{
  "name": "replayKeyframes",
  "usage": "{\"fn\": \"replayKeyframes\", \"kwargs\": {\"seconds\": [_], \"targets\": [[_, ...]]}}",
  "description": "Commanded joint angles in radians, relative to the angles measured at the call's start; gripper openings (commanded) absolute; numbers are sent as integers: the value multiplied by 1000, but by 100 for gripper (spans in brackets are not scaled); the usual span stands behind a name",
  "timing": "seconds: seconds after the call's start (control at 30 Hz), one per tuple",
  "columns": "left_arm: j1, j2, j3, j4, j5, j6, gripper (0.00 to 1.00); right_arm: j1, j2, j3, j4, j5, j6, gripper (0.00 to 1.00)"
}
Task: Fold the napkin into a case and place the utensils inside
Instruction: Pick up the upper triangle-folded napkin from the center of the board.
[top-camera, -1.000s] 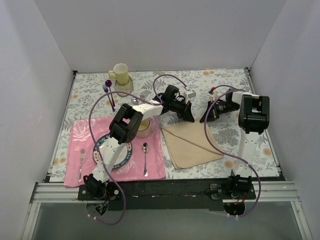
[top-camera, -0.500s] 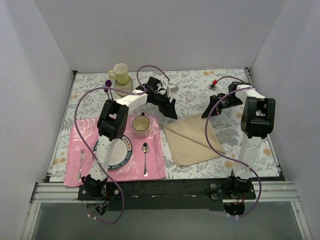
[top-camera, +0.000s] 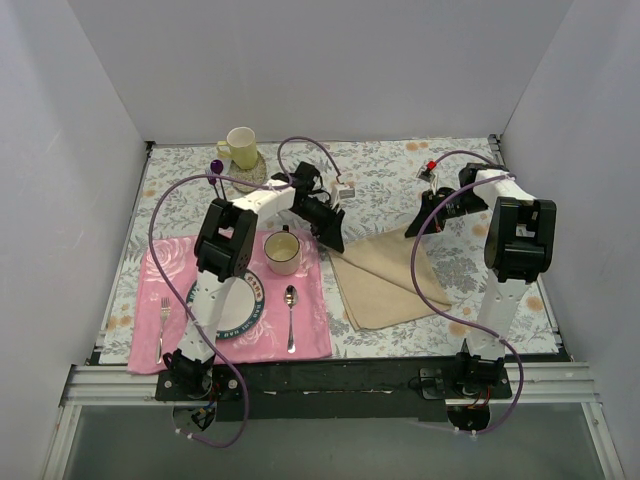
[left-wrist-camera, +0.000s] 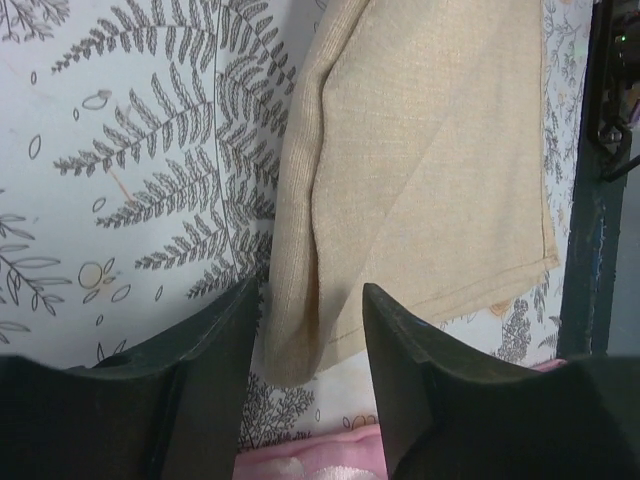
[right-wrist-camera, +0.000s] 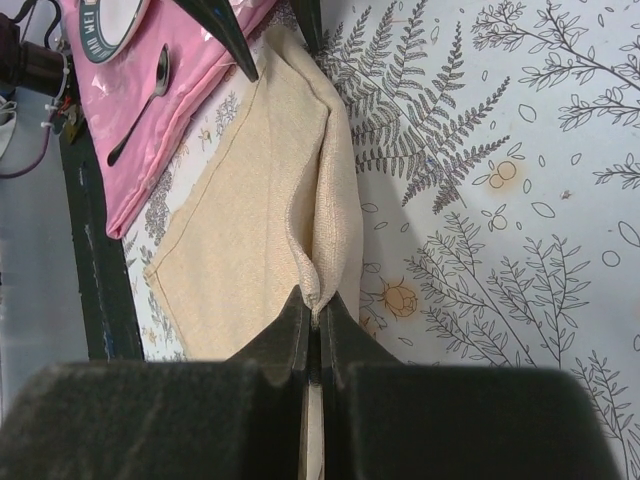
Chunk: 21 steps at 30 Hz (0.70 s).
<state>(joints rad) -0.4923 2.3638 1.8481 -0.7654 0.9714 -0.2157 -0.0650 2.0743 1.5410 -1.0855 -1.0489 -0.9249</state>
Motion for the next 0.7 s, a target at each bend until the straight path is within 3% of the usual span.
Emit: {"fn": "replayKeyframes", "kwargs": {"seconds": [0.0, 0.13, 0.67], "targets": [[26, -44, 8, -97, 30, 76, 42, -7, -37, 19, -42, -7, -34, 1], [40, -28, 31, -146, 41, 85, 38, -12, -31, 39, -54, -8, -35, 1], [38, 64, 103, -170, 76, 45, 40, -12, -20, 64, -106, -36, -63, 1]]}}
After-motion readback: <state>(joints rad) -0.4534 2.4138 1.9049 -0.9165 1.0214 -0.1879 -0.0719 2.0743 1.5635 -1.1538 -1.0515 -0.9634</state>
